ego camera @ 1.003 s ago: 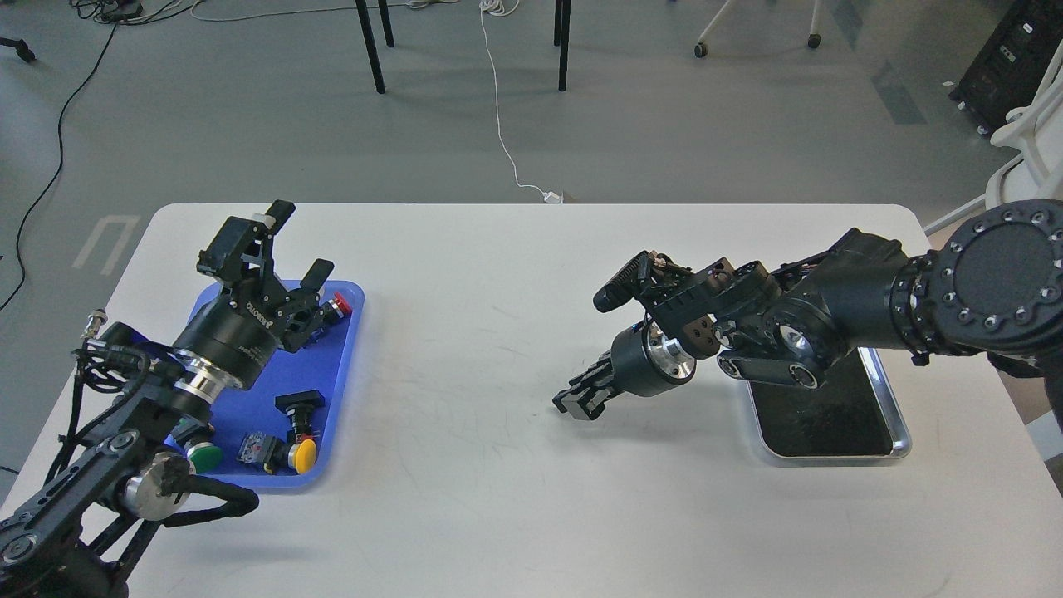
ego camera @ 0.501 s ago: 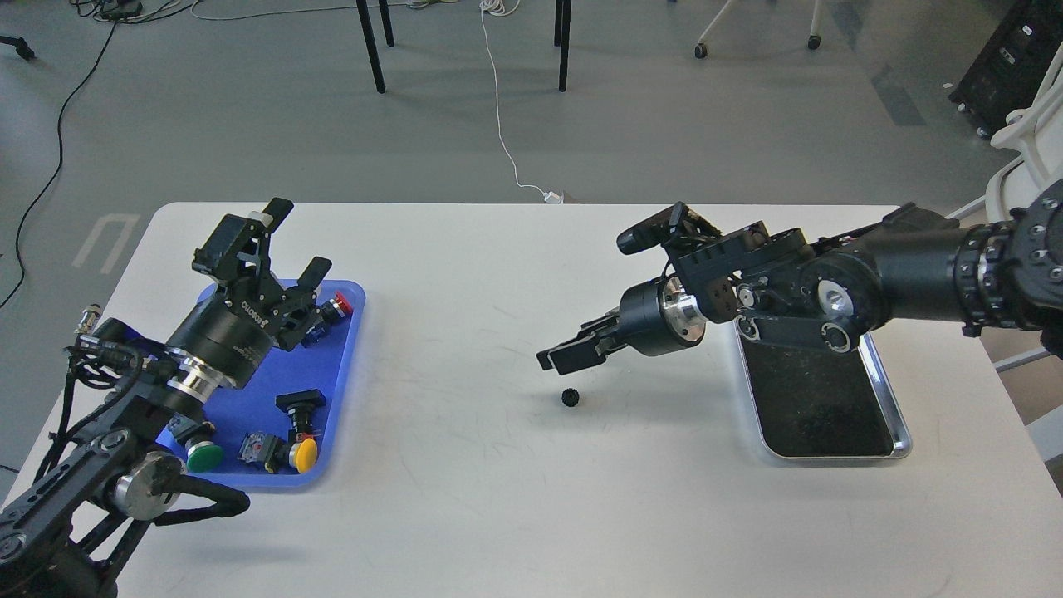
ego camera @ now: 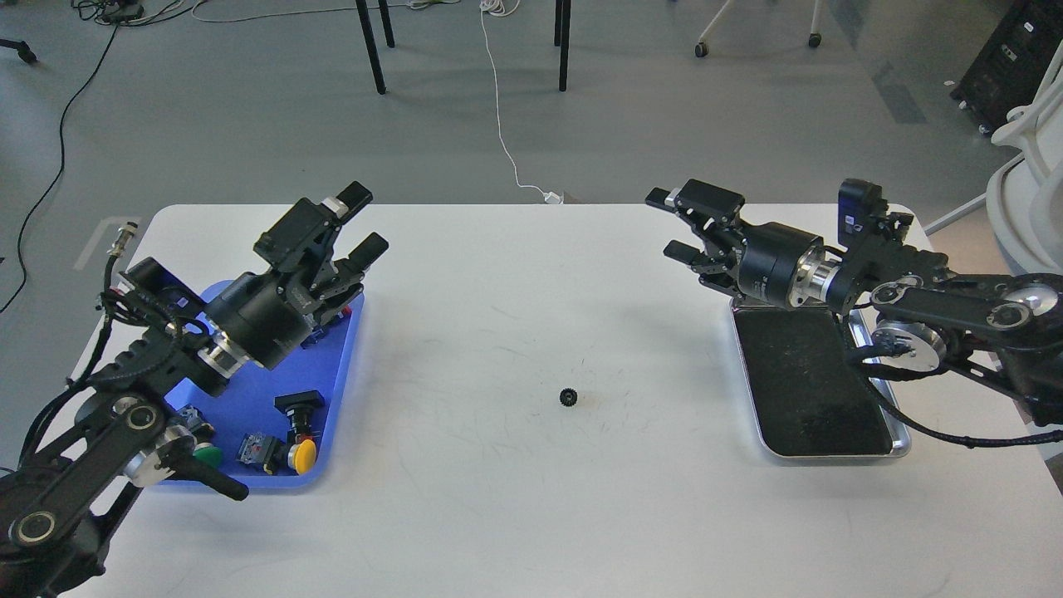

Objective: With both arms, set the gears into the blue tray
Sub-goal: 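Reach the left gripper to the black part and grasp it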

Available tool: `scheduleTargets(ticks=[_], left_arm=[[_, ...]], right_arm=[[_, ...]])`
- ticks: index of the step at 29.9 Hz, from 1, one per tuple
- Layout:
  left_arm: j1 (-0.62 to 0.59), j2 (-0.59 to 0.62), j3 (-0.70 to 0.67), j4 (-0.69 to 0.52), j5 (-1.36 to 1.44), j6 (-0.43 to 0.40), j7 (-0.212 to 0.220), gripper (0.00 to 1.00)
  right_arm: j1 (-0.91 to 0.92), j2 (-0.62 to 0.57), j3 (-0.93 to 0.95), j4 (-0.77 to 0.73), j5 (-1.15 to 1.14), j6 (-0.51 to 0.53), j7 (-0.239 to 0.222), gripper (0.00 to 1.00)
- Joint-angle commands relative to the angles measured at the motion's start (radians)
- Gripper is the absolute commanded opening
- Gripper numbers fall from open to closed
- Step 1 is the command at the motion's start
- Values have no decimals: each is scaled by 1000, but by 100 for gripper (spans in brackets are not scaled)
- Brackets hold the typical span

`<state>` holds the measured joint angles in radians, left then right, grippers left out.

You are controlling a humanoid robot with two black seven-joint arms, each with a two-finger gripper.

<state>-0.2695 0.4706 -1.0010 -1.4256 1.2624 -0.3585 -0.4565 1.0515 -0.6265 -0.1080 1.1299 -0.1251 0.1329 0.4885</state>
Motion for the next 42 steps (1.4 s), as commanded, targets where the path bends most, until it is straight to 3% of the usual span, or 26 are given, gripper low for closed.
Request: scheduleTargets(ticks=[1, 7, 16, 30, 32, 42], left_arm=[[-114, 5, 149, 5, 254, -5, -32, 98], [-353, -10, 456, 78, 817, 18, -32, 98], [-632, -185, 786, 367, 919, 30, -32, 95], [-677, -377, 898, 591, 919, 119, -32, 73], [-677, -382, 904, 600, 919, 121, -32, 67], [-674, -398, 912, 606, 919, 124, -32, 61]], right_arm=[[-146, -44, 183, -9, 119, 30, 0, 94], [-335, -70, 330, -16, 237, 160, 0, 93], [-490, -87, 430, -36, 240, 215, 0, 94], [-525, -96, 432, -33, 240, 215, 0, 94], [-525, -111, 433, -27, 240, 215, 0, 94], [-527, -137, 433, 7, 240, 217, 0, 94]])
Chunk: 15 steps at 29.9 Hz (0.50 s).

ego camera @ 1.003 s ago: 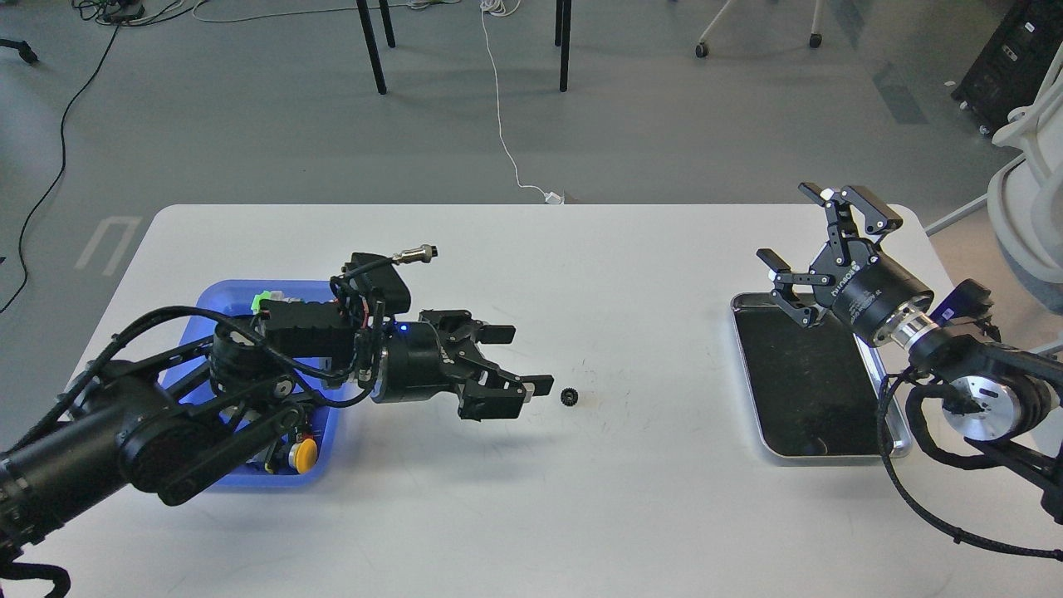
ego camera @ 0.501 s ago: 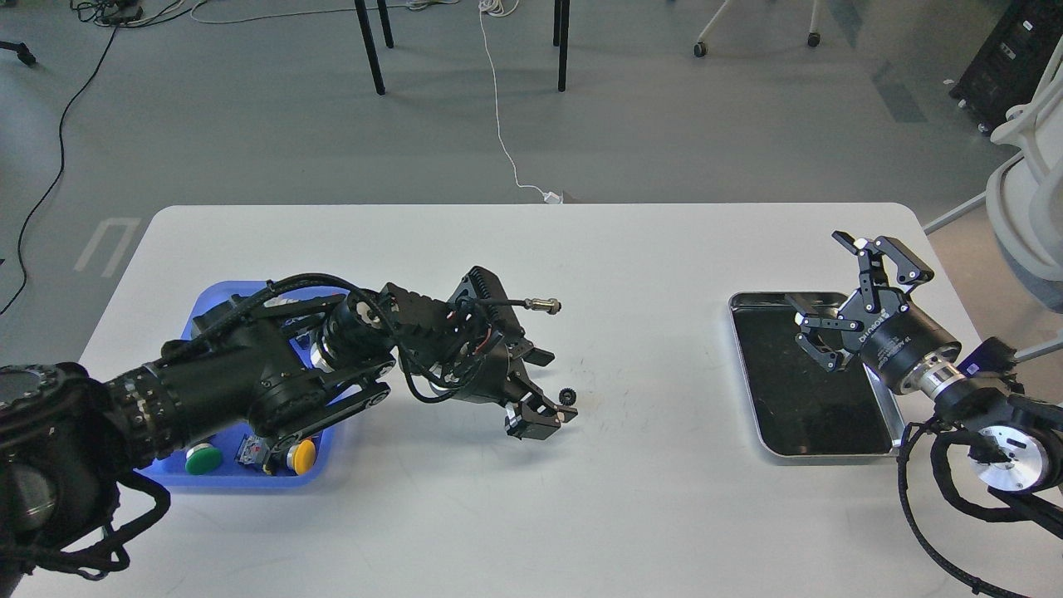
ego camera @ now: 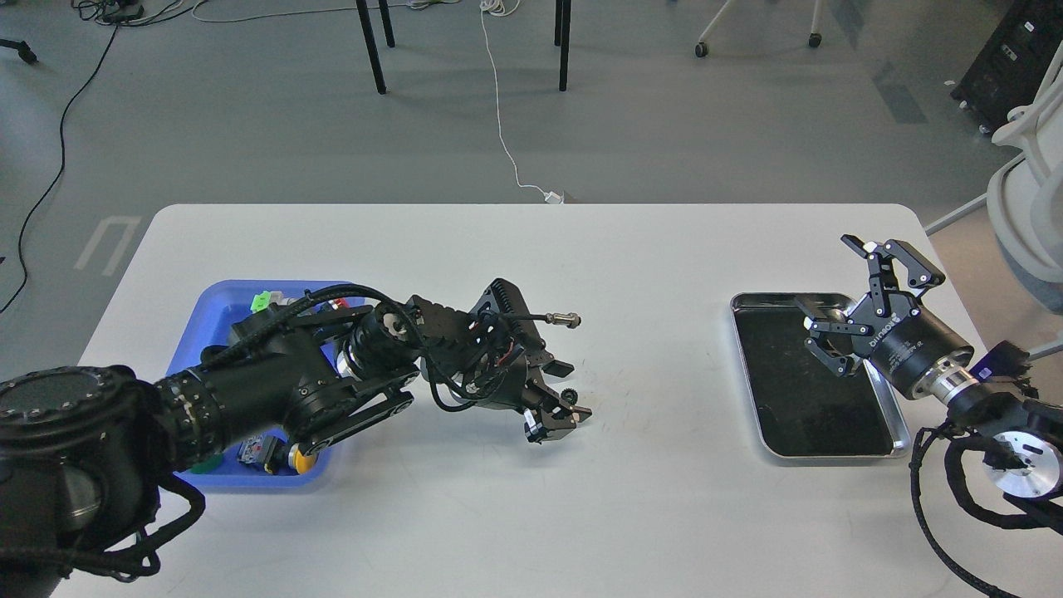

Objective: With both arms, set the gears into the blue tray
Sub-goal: 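Reach the left gripper to the black part and grasp it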

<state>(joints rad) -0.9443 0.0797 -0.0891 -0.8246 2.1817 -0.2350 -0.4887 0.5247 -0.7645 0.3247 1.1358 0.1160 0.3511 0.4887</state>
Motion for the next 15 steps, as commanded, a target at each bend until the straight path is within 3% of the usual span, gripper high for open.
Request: scheduleTargets(ticks=[1, 7, 15], left_arm=[[2, -8, 0, 7, 0, -1, 0, 58], [10, -14, 6, 33, 0, 0, 0, 49], [6, -14, 8, 47, 0, 2, 0, 15]], right_arm=[[0, -1, 0, 1, 1, -1, 0, 94], [-2, -1, -1, 1, -1, -1, 0, 94], [-3, -1, -1, 2, 1, -1, 0, 94]])
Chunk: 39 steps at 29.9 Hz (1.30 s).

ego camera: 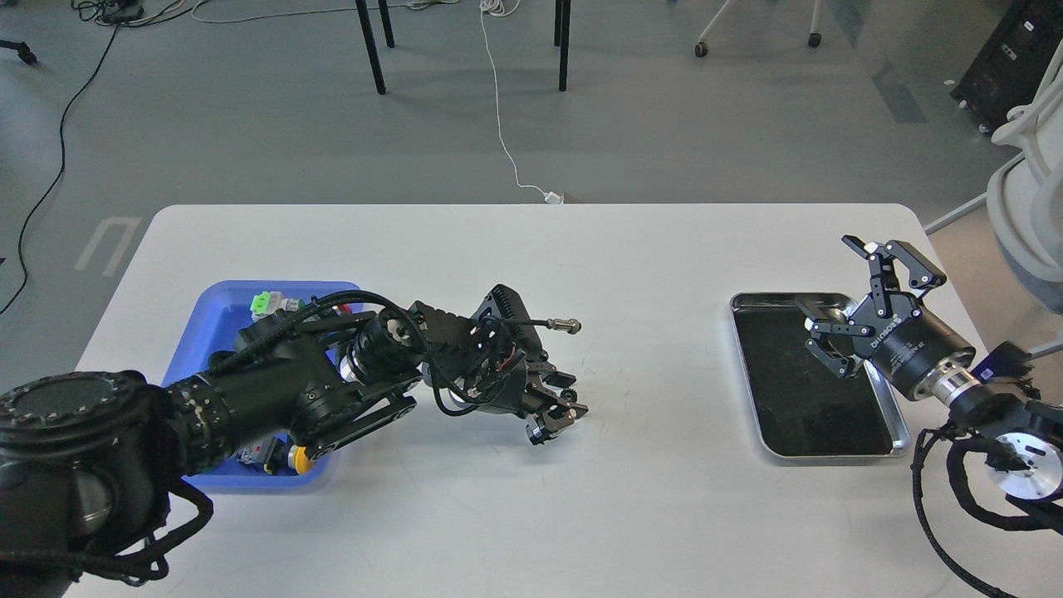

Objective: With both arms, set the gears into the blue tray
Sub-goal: 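Reach the left gripper to the black part and grasp it, then carry the black part into the blue tray and release it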

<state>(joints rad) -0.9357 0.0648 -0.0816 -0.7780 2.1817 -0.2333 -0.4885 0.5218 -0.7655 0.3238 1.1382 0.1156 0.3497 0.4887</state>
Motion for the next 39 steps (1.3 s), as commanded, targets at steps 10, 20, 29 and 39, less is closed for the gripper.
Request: scheduleTargets(ticks=[10, 20, 29, 39], left_arm=[[-11, 71, -58, -56, 0, 32, 0, 13], [-20, 556, -118, -325, -255, -64, 0, 14], [133, 725, -165, -330, -267, -61, 0, 15], [210, 721, -208, -270, -261, -61, 0, 18]], right_arm=[[0, -18, 1, 21, 1, -3, 0, 94], [0, -31, 11, 37, -4, -6, 0, 94], [1, -6, 9, 32, -8, -6, 0, 94], [0, -8, -3, 35, -11, -6, 0, 94]])
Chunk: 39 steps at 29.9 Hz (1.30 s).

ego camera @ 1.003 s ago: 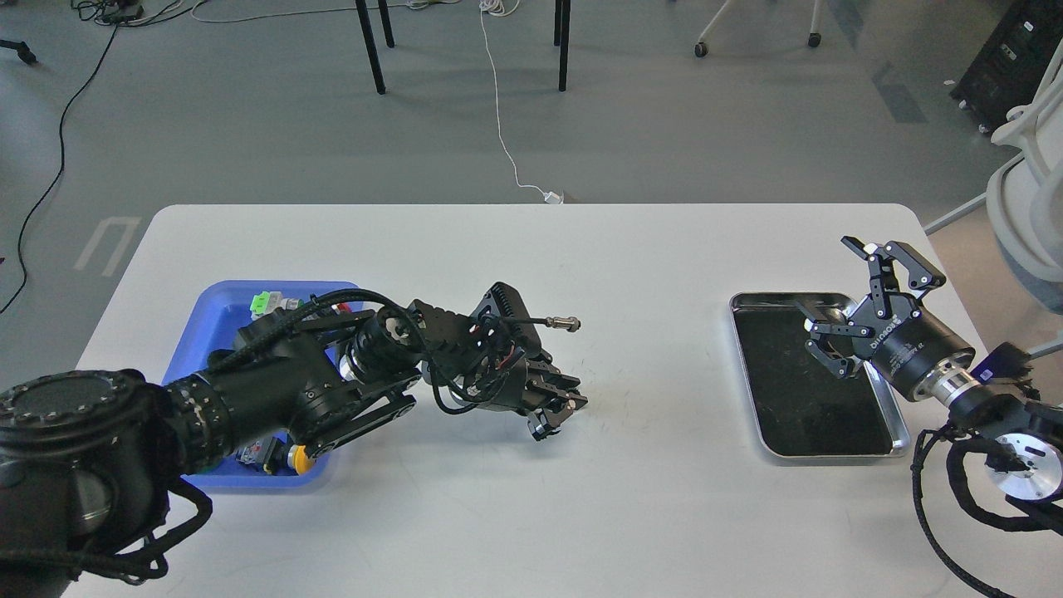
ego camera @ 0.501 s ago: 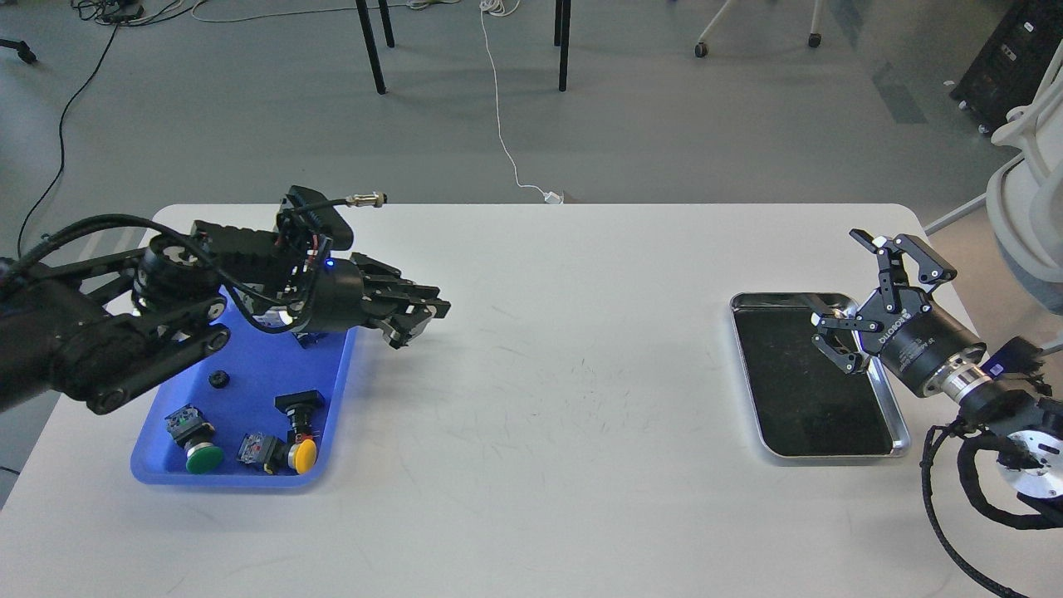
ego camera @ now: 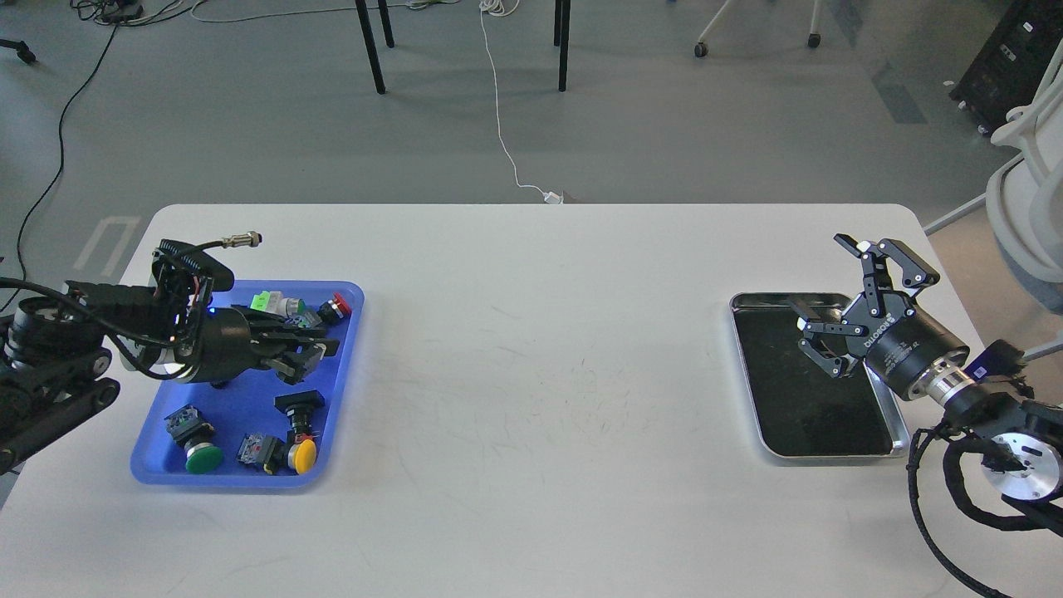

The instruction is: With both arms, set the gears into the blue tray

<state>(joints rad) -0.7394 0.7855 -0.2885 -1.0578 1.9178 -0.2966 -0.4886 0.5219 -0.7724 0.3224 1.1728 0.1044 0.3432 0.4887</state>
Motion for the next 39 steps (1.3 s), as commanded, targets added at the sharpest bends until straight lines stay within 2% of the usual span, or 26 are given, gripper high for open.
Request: scheduleTargets(ticks=[1, 12, 15, 21, 22, 25, 26, 29, 31, 34, 39], left_arm=[[20, 0, -3, 13, 3, 2, 0, 18], [46, 0, -9, 82, 35, 8, 0, 21], [46, 0, -8, 84, 35, 10, 0, 24], [57, -2, -8, 104, 35, 22, 0, 36], [57, -2, -8, 104, 35, 22, 0, 42], [57, 6, -9, 104, 29, 28, 0, 76], [57, 9, -12, 104, 24, 37, 0, 83], [57, 8, -79, 98, 0, 65, 0, 87], [57, 3, -147, 88, -96, 60, 0, 91], [66, -8, -182, 41, -444, 59, 0, 98], [127, -67, -233, -94, -1036, 68, 0, 98]], right_arm=[[-2, 1, -2, 2, 0, 0, 0, 94], [-13, 2, -2, 7, 0, 0, 0, 95], [-16, 2, -3, 7, 0, 2, 0, 95], [-22, 2, -2, 8, 0, 2, 0, 95], [-22, 2, 0, 8, 0, 2, 0, 95], [-22, 2, -2, 7, 0, 2, 0, 95], [-22, 2, 0, 7, 0, 2, 0, 95], [-22, 2, 0, 7, 0, 2, 0, 95], [-22, 4, 4, 4, 0, -1, 0, 95], [-22, 18, 3, -5, -3, -1, 0, 99], [-17, 34, 6, -7, -5, -13, 0, 99]])
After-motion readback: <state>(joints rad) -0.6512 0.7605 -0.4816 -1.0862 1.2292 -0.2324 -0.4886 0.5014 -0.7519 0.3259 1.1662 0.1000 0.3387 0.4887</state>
